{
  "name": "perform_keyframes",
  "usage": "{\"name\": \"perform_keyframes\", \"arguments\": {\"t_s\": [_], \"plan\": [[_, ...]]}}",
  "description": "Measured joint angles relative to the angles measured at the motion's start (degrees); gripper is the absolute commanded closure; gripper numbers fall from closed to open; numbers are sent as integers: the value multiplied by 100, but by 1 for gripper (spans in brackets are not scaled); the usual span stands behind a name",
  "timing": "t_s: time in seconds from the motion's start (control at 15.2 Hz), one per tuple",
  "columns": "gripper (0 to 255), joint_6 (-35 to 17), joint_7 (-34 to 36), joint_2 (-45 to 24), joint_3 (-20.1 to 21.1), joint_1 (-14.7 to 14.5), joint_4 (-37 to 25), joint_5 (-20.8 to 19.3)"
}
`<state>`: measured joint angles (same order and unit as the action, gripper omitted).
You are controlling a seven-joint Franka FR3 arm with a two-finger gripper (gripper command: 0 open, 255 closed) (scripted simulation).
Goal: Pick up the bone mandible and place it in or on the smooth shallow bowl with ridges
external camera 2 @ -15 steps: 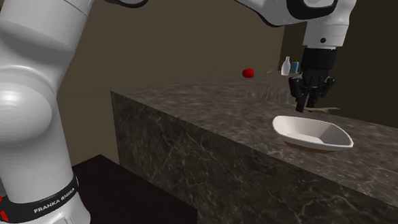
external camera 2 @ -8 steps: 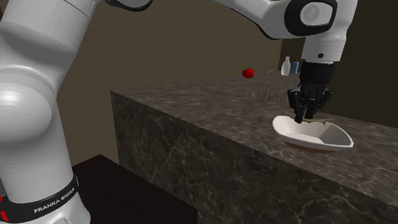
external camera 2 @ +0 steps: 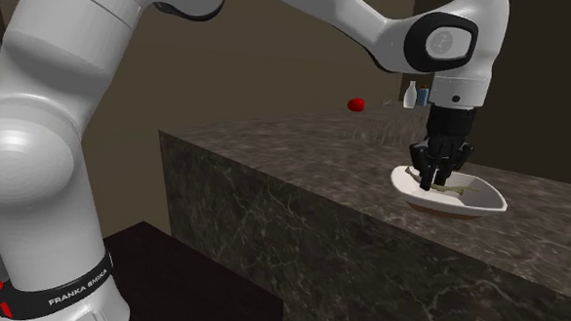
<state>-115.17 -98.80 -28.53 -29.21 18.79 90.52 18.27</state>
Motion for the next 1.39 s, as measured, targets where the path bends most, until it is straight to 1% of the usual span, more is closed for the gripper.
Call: {"name": "perform_keyframes", "arguments": {"t_s": [0.26,0.33,0.73,1.06,1.39], "plan": [[255,-9,-4,-2,1,1,5,3],[0,-10,-4,-2,1,1,6,3],[0,-10,-5,-2,3,0,5,5],[0,532,78,194,-75,16,-376,-126],[0,597,95,214,-80,10,-417,-142]]}}
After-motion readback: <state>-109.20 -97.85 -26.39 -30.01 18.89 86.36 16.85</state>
